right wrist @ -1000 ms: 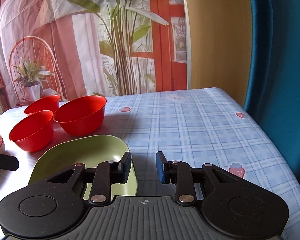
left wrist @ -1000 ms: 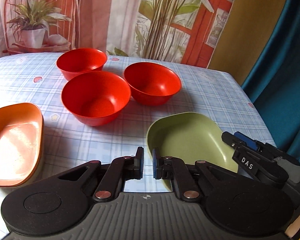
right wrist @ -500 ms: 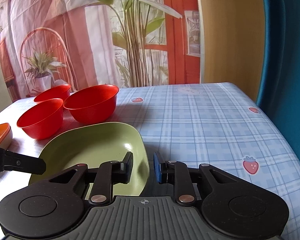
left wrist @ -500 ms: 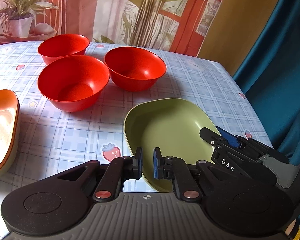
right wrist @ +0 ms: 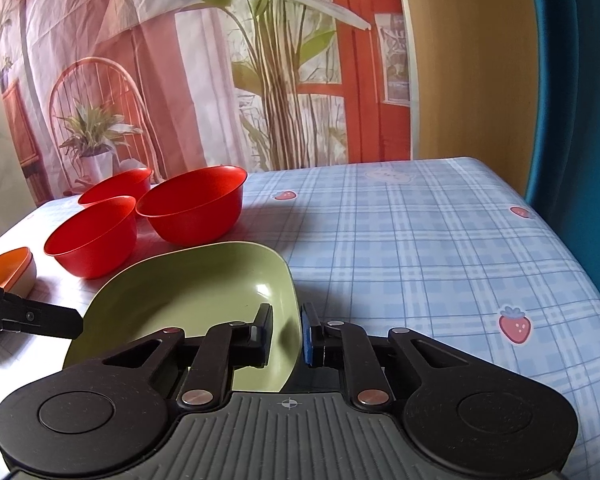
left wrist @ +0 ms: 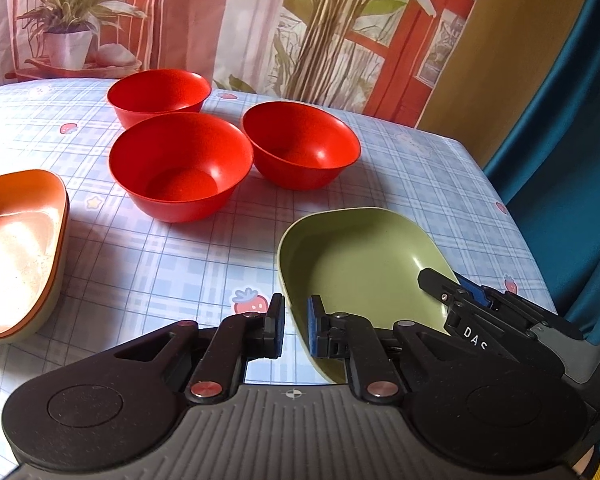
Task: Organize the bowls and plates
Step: 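Lift the green dish and carry it toward the orange plate, then lower the green dish onto the orange plate with the left gripper, then open the left gripper to release the green dish rim, then move the left gripper to the rim of a red bowl, then close the left gripper on the red bowl rim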
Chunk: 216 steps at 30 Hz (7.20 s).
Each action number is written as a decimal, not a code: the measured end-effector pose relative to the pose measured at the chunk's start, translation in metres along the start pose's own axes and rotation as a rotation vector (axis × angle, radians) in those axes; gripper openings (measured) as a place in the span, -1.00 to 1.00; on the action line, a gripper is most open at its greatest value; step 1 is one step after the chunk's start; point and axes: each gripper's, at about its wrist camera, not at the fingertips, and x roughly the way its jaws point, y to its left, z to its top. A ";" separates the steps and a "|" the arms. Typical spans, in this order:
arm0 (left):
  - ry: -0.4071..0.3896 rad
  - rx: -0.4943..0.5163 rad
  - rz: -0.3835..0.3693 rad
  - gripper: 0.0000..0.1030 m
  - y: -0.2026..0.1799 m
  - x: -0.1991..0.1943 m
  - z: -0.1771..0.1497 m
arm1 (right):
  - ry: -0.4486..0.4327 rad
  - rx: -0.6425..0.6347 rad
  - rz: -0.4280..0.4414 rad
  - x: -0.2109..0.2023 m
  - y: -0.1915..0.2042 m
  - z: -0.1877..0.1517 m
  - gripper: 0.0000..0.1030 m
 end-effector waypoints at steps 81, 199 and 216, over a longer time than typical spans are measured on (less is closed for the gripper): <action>-0.054 -0.171 0.079 -0.81 0.139 -0.081 0.023 | 0.182 -0.124 0.156 -0.007 0.175 0.059 -0.85; -0.188 0.095 0.156 0.99 0.147 -0.001 0.181 | 0.071 -0.210 0.068 0.131 0.138 0.205 0.99; -0.032 -0.021 0.011 -0.16 0.181 0.054 0.181 | 0.289 -0.169 0.162 0.201 0.161 0.189 0.09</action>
